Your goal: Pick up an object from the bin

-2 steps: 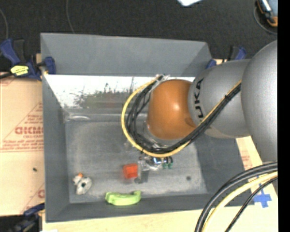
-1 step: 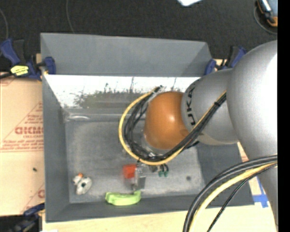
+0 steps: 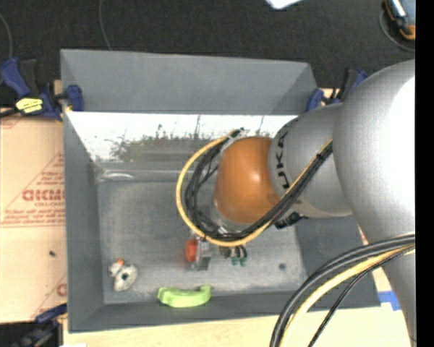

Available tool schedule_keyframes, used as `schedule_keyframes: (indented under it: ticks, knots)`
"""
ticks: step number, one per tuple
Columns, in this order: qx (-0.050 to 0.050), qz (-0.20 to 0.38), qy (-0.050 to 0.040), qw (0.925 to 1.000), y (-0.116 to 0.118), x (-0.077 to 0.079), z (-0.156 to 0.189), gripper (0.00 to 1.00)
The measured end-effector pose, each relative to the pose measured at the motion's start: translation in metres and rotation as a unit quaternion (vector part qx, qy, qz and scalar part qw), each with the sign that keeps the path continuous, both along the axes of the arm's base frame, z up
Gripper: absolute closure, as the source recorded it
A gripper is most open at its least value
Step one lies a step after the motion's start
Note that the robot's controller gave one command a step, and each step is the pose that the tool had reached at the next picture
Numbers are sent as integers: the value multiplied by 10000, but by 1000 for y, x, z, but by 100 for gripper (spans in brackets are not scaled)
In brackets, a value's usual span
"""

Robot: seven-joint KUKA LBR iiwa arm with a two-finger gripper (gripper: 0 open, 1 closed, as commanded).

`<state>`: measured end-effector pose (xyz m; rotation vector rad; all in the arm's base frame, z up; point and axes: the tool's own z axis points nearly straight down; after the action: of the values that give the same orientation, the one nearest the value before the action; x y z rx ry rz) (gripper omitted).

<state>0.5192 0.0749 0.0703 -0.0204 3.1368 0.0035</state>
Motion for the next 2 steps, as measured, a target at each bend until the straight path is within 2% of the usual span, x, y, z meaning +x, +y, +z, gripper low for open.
schedule_keyframes:
  ticks: [2]
  knots:
    - [0,-3,3,10000,0,0,2,100]
